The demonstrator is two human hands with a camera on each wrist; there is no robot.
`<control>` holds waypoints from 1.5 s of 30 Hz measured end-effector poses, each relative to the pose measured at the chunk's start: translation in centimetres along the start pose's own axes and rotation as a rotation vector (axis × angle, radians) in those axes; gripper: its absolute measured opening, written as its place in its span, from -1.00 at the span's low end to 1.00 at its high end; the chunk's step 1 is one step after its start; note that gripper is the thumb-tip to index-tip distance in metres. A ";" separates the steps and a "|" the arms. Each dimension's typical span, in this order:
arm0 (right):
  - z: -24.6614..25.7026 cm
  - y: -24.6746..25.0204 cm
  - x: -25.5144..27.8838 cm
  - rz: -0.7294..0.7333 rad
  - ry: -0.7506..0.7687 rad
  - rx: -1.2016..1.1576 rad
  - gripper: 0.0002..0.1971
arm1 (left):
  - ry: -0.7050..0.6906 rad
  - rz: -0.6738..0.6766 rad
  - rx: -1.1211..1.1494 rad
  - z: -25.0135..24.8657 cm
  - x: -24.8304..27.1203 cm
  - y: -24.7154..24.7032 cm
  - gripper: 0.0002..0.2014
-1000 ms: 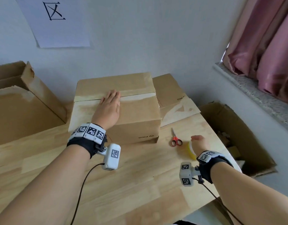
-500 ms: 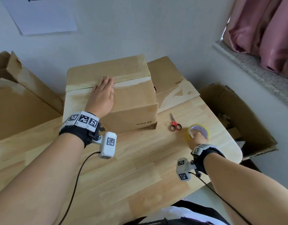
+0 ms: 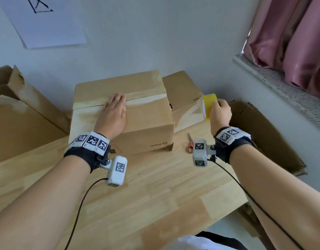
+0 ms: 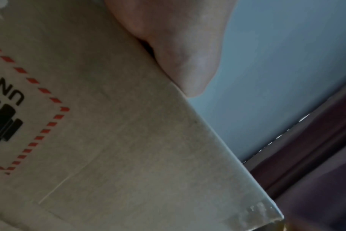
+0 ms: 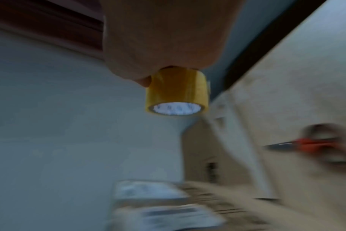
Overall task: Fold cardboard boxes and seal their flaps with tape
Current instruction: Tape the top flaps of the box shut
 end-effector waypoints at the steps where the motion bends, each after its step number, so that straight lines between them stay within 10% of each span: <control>1: 2.6 -0.9 -0.2 -0.005 0.050 -0.079 -0.76 | 0.002 -0.002 0.002 0.0 0.0 0.0 -0.52; 10: 12.8 -16.1 7.9 0.523 0.253 -0.144 -0.45 | -0.008 -0.048 -0.025 0.3 0.1 0.7 -0.54; 21: 11.5 -16.6 9.1 0.535 0.324 0.034 -0.48 | -0.006 0.026 0.091 0.2 0.2 0.3 -0.55; 31: 12.2 -17.3 9.7 0.552 0.370 0.108 -0.49 | 0.323 0.126 0.956 1.4 -0.4 4.9 -0.62; 45: 12.4 -17.4 10.1 0.557 0.378 0.189 -0.46 | 0.047 0.091 0.367 -3.4 0.2 11.6 -0.67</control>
Point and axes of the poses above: each hand's wrist, its own x-axis away from the middle knuckle, its own y-axis out of the back of the hand, z = x × y, the point moved 10 cm from there along -x, towards the middle knuckle, and after that the axes turned 7 degrees about -x, right-handed, at the moved point
